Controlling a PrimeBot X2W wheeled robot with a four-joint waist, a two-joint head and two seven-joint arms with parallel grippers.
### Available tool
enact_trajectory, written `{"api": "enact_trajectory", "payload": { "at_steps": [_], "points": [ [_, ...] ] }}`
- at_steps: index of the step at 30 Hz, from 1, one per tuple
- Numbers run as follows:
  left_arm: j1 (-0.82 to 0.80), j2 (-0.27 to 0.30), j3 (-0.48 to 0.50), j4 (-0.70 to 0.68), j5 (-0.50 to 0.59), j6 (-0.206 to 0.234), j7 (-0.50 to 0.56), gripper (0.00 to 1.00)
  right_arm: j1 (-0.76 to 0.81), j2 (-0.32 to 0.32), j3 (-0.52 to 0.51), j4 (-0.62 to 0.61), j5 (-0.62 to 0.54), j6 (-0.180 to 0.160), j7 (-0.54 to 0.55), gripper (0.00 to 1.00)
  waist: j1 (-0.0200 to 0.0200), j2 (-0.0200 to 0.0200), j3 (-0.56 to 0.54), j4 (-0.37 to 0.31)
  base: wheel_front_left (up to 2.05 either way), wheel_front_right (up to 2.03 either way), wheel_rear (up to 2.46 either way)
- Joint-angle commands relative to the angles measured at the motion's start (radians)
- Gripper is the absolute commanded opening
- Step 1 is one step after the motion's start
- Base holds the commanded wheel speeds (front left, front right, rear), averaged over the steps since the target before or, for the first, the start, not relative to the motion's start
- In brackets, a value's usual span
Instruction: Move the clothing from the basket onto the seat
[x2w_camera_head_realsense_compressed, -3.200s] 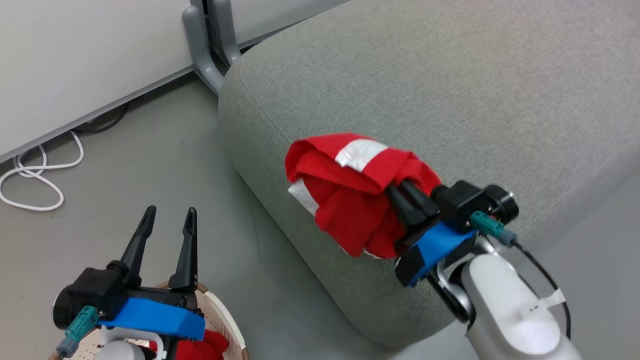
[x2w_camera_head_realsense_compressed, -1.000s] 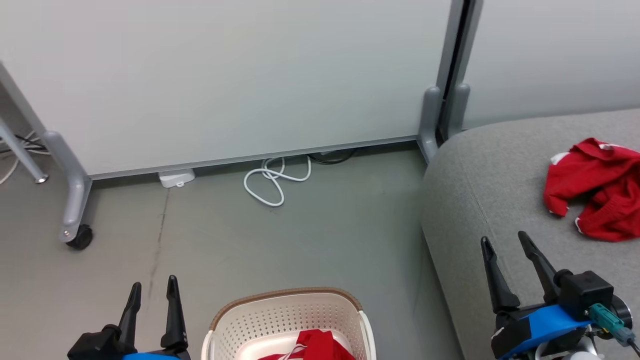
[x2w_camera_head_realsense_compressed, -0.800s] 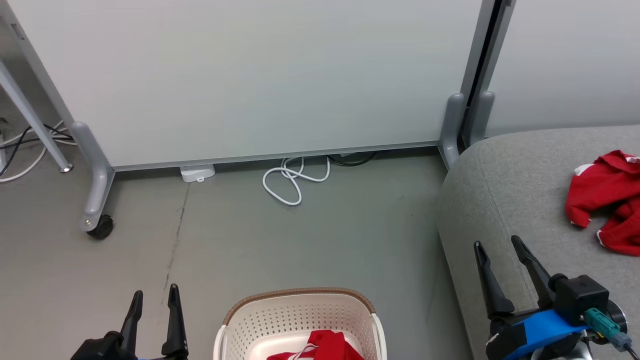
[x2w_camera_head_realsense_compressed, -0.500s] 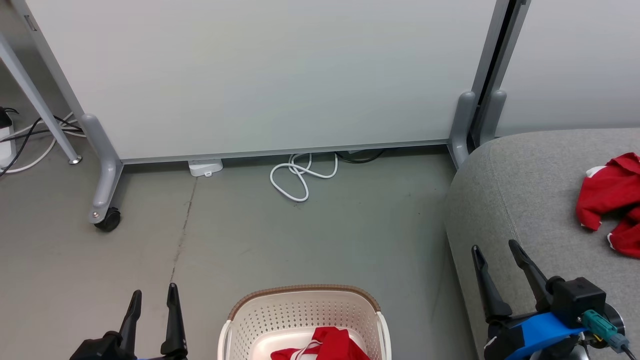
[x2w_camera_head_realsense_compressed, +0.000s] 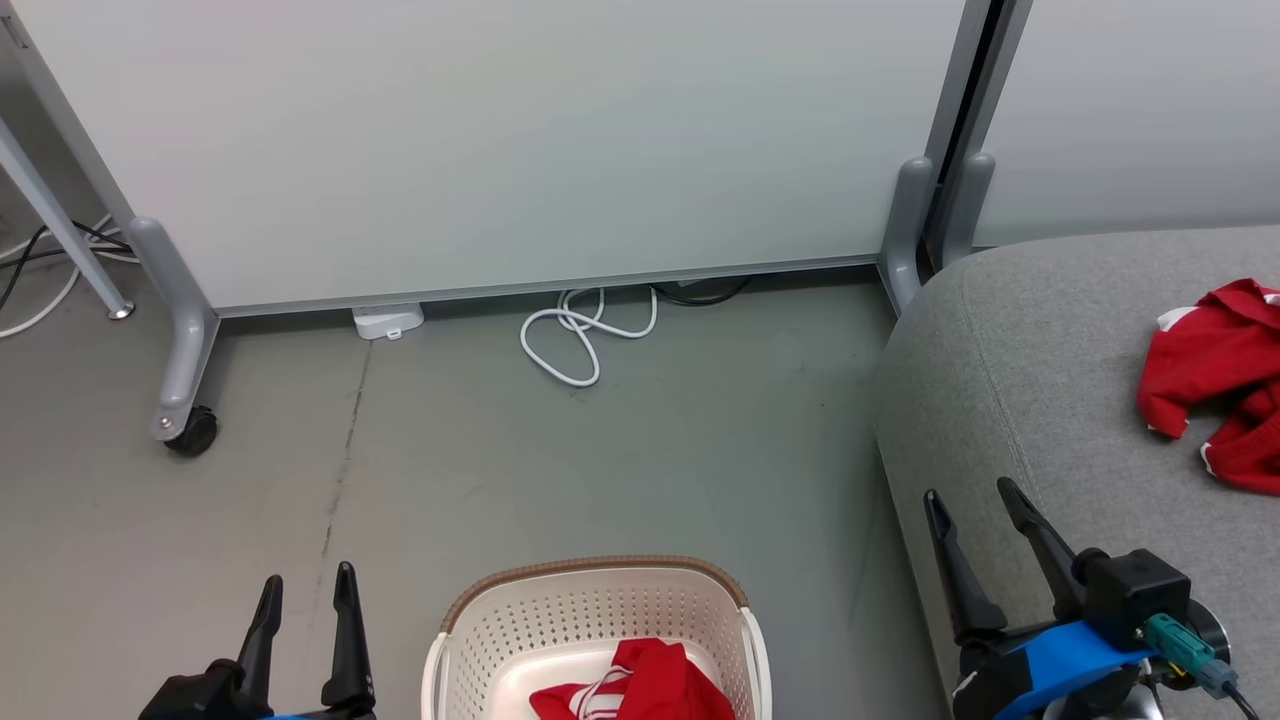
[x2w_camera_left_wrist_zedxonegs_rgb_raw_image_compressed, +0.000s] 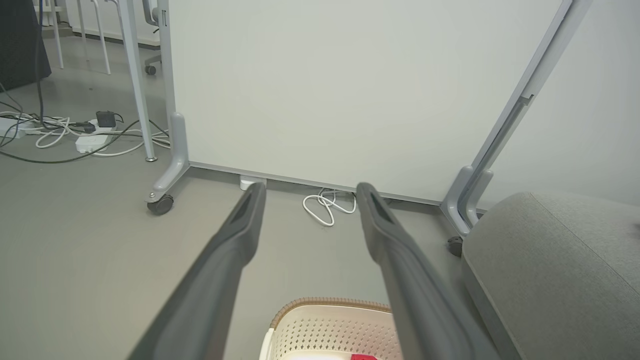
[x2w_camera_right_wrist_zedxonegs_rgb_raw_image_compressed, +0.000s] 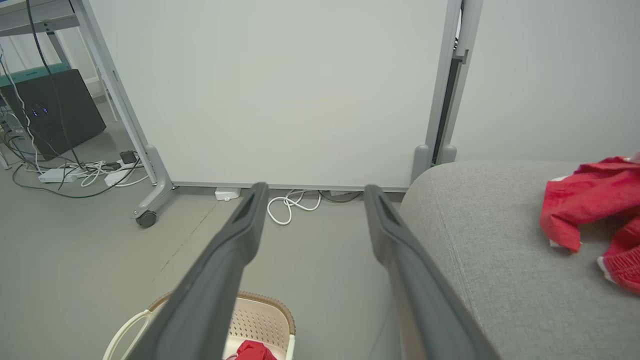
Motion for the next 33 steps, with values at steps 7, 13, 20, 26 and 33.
{"api": "enact_trajectory", "payload": {
  "at_steps": [7, 13, 20, 26, 33],
  "points": [
    [-0.052, 0.003, -0.023, 0.015, 0.018, -0.016, -0.002, 1.00, -0.037, 0.002, 0.021, -0.013, 0.000, 0.000, 0.001, 1.00, -0.0001, 0.0000, 0.044, -0.035, 0.00, 0.00, 0.00],
    [-0.148, 0.019, -0.080, 0.117, -0.001, -0.047, 0.041, 1.00, -0.106, 0.001, 0.088, -0.026, 0.014, 0.000, -0.005, 1.00, -0.0001, 0.0000, 0.161, -0.133, 0.00, 0.00, 0.00],
    [-0.333, 0.048, -0.147, 0.352, -0.045, -0.067, 0.113, 1.00, -0.236, 0.001, 0.168, -0.033, 0.045, 0.000, -0.046, 1.00, -0.0001, 0.0000, 0.364, -0.273, 0.00, 0.00, 0.00],
    [-0.463, 0.111, -0.198, 0.503, -0.092, -0.071, 0.180, 1.00, -0.355, 0.001, 0.252, -0.008, 0.121, 0.000, -0.119, 1.00, -0.0001, 0.0000, 0.537, -0.394, 0.00, 0.00, 0.00],
    [-0.603, 0.188, -0.219, 0.616, -0.093, -0.066, 0.234, 1.00, -0.454, 0.001, 0.344, -0.001, 0.182, 0.000, -0.167, 1.00, -0.0001, 0.0000, 0.714, -0.462, 0.00, 0.00, 0.00]
  ]
}}
